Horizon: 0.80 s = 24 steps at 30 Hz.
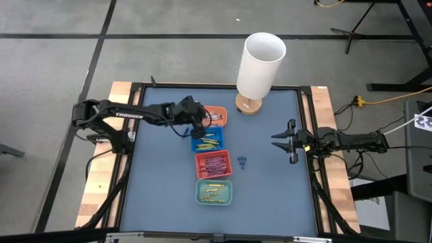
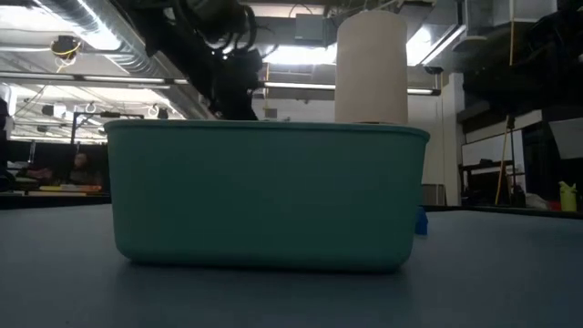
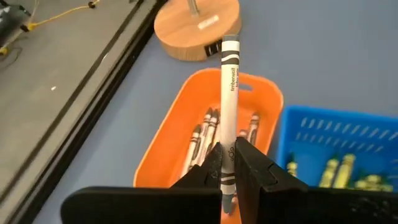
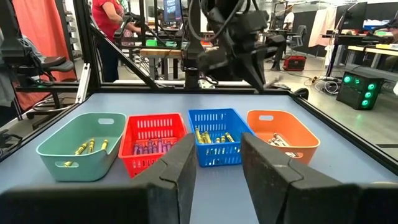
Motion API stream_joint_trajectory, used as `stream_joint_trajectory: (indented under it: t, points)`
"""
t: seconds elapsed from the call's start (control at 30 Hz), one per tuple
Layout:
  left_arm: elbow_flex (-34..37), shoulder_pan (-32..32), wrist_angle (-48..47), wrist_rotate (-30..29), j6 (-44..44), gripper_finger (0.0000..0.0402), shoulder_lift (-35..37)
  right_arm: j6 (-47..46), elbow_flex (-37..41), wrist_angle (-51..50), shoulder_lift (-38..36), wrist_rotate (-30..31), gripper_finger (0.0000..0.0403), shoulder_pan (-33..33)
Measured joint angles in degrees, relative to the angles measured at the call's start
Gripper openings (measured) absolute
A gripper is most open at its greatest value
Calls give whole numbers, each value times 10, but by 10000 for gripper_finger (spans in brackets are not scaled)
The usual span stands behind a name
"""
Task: Sort crayons
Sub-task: Put the gray crayon into the orange bin
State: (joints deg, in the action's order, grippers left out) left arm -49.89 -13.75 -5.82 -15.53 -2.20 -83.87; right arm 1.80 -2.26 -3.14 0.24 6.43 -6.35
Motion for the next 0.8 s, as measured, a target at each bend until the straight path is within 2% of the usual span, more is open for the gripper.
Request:
stream_joint_trajectory:
  t: [0.1, 0.37, 0.67, 0.8]
  points:
    - [0, -8, 2, 0, -27, 5, -21, 0, 0, 0, 0, 0, 124, 0]
    - [0, -16, 3, 0, -30, 8, -59, 0, 0, 0, 0, 0, 124, 0]
    - [0, -16, 4, 0, -16, 74, -62, 0, 0, 0, 0, 0, 124, 0]
    - [0, -15, 4, 0, -10, 86, -62, 0, 0, 0, 0, 0, 124, 0]
